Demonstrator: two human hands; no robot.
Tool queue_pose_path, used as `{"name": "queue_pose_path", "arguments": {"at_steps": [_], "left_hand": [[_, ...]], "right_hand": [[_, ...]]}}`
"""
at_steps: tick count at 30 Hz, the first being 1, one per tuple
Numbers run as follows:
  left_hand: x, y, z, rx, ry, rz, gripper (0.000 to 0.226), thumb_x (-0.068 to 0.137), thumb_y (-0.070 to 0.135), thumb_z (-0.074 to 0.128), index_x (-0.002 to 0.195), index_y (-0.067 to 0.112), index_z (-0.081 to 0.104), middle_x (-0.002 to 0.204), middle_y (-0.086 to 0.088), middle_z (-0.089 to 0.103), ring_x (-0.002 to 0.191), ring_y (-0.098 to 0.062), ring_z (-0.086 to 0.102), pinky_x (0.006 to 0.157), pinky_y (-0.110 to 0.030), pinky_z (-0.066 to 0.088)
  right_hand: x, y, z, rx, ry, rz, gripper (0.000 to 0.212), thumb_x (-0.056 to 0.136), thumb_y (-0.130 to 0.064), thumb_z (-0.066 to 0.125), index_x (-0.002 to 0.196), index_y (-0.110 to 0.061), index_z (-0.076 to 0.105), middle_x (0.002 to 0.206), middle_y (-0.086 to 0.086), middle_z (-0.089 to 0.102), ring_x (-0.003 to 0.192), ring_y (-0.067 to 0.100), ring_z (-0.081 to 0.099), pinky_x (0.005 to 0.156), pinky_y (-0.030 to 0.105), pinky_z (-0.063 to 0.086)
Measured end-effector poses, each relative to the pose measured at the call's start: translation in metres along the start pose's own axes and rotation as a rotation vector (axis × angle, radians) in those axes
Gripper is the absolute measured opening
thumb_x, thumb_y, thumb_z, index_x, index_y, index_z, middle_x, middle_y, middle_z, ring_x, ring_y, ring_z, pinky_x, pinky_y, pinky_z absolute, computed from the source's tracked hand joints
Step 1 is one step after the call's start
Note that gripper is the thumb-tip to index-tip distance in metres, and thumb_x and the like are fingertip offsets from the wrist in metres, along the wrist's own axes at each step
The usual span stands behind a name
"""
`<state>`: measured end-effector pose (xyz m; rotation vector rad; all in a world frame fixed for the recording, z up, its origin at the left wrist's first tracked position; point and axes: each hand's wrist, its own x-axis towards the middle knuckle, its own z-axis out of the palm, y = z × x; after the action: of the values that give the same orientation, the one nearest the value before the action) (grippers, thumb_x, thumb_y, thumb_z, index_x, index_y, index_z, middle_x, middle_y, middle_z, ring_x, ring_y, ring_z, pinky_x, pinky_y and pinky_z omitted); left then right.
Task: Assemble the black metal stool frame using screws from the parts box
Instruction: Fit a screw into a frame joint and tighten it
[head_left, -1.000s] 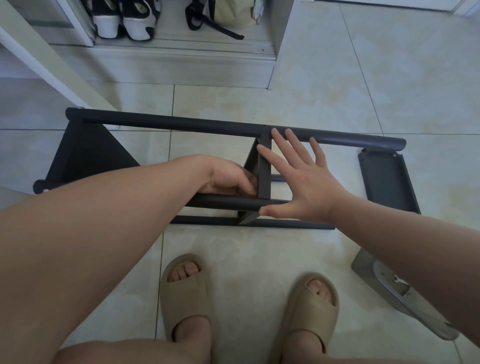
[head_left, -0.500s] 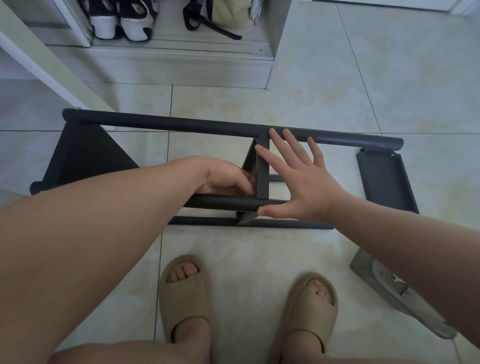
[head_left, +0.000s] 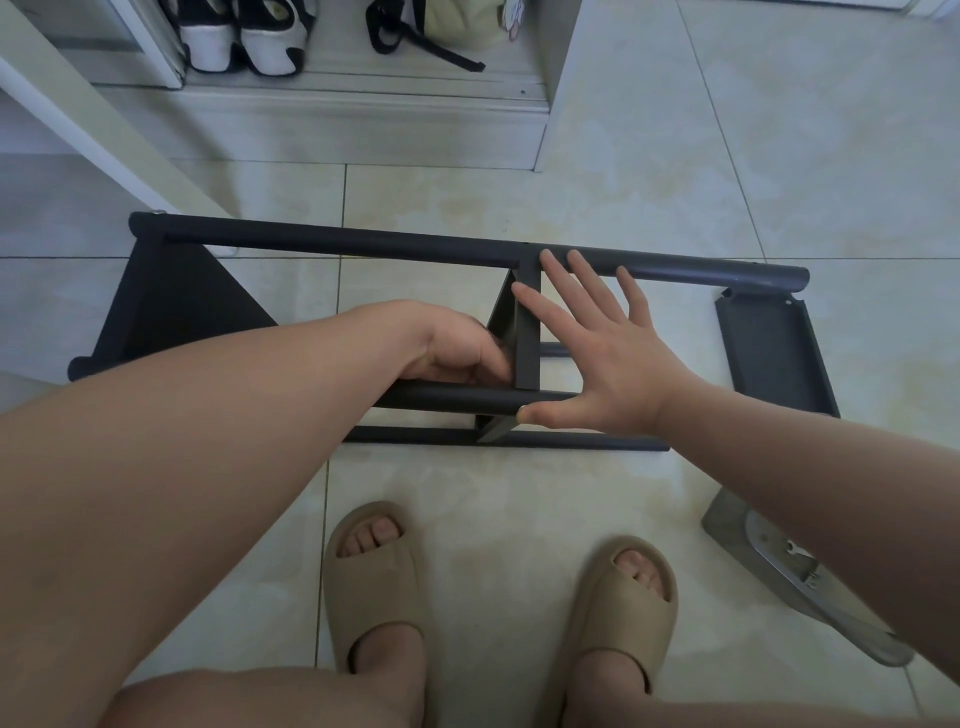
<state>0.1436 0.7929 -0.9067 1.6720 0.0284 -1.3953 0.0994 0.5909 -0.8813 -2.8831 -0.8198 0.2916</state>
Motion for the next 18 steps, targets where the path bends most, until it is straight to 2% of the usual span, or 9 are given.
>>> {"name": "queue_pose_path", "arguments": {"at_steps": [3, 8, 13, 15, 18], "left_hand": [[-0.0018, 0.0003, 0.0009, -0.002, -0.015, 0.007, 0.02, 0.093, -0.001, 0.052, 0.09, 0.009, 0.069, 0.082, -0.006, 0.074, 0.089, -0.025, 0.066, 0.105, -0.042, 0.044], [-0.0048, -0.0009, -0.0027, 0.036, -0.036, -0.061, 0.02, 0.094, 0.019, 0.058, 0.102, 0.012, 0.075, 0.109, -0.01, 0.075, 0.112, -0.028, 0.065, 0.115, -0.044, 0.039], [-0.008, 0.0033, -0.0016, 0.056, -0.033, -0.092, 0.027, 0.095, 0.022, 0.061, 0.079, 0.019, 0.082, 0.097, -0.003, 0.077, 0.1, -0.02, 0.068, 0.112, -0.04, 0.043], [-0.0075, 0.0044, -0.0007, 0.051, 0.004, -0.085, 0.019, 0.094, 0.017, 0.063, 0.085, 0.015, 0.079, 0.096, -0.005, 0.077, 0.102, -0.024, 0.069, 0.112, -0.041, 0.044], [-0.0075, 0.0064, -0.0012, 0.035, 0.004, -0.083, 0.016, 0.094, 0.012, 0.062, 0.104, 0.008, 0.073, 0.106, -0.011, 0.075, 0.118, -0.03, 0.065, 0.112, -0.041, 0.044]], "right_hand": [[-0.0001, -0.0002, 0.0002, -0.007, 0.001, 0.002, 0.112, 0.069, -0.092, 0.037, 0.161, -0.038, 0.002, 0.169, -0.004, -0.014, 0.154, 0.018, -0.019, 0.123, 0.055, -0.012], [-0.0001, -0.0001, 0.0004, -0.005, 0.0, 0.003, 0.112, 0.07, -0.092, 0.038, 0.161, -0.037, 0.003, 0.169, -0.004, -0.014, 0.155, 0.018, -0.019, 0.123, 0.054, -0.012], [0.0, -0.0002, -0.0008, -0.002, -0.008, 0.005, 0.112, 0.069, -0.092, 0.037, 0.161, -0.037, 0.002, 0.169, -0.004, -0.015, 0.154, 0.018, -0.02, 0.123, 0.054, -0.012], [0.0003, -0.0004, -0.0014, -0.003, -0.012, 0.004, 0.113, 0.069, -0.092, 0.036, 0.161, -0.037, 0.002, 0.169, -0.003, -0.015, 0.154, 0.018, -0.02, 0.123, 0.055, -0.012], [-0.0001, -0.0006, -0.0013, -0.001, -0.012, 0.005, 0.113, 0.069, -0.092, 0.036, 0.161, -0.037, 0.002, 0.169, -0.003, -0.015, 0.154, 0.018, -0.02, 0.123, 0.055, -0.012]]}}
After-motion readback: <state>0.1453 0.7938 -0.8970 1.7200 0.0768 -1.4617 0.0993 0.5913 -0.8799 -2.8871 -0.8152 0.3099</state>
